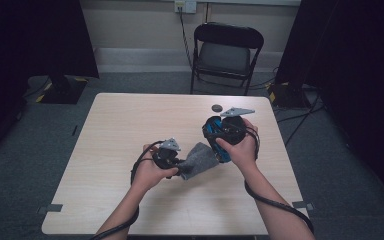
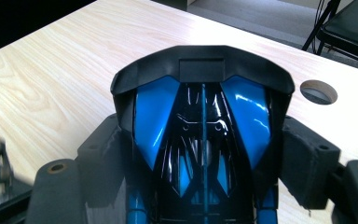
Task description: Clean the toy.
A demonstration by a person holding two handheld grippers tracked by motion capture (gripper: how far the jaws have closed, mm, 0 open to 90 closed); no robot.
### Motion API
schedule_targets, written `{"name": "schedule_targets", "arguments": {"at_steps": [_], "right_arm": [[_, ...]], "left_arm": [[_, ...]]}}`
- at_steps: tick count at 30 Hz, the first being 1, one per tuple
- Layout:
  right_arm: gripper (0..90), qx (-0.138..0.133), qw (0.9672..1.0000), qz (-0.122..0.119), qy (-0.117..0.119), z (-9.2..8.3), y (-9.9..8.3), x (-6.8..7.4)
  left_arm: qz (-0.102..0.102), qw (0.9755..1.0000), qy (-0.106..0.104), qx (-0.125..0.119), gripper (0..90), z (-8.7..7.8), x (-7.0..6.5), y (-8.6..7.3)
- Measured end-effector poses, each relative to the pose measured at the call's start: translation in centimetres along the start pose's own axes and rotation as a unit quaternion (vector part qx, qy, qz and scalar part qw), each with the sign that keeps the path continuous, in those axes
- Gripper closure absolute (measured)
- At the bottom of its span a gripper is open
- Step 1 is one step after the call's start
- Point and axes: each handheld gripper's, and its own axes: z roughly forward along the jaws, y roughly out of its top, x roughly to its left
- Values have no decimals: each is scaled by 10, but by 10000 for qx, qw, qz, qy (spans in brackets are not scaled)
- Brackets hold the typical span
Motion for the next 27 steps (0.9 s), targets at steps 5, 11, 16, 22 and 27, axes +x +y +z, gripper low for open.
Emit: {"name": "schedule_targets", "arguments": {"at_steps": [5,11,16,22,27], "right_arm": [[253,37,10000,-46,64,-4,-8,0],[253,82,9998,-59,170,-7,-22,1],[253,105,9996,-105,220,-8,-32,3],[253,100,9995,-135,279,-9,-42,7],[252,130,9993,-142,329,-8,-45,9]], "left_arm": [[-221,9990,308,-236,690,-12,12,0],[-282,9976,385,-496,690,-21,16,8],[-250,9971,502,-519,689,-21,17,14],[-273,9966,541,-565,689,-18,17,16],[-276,9963,568,-578,689,-17,17,18]]}}
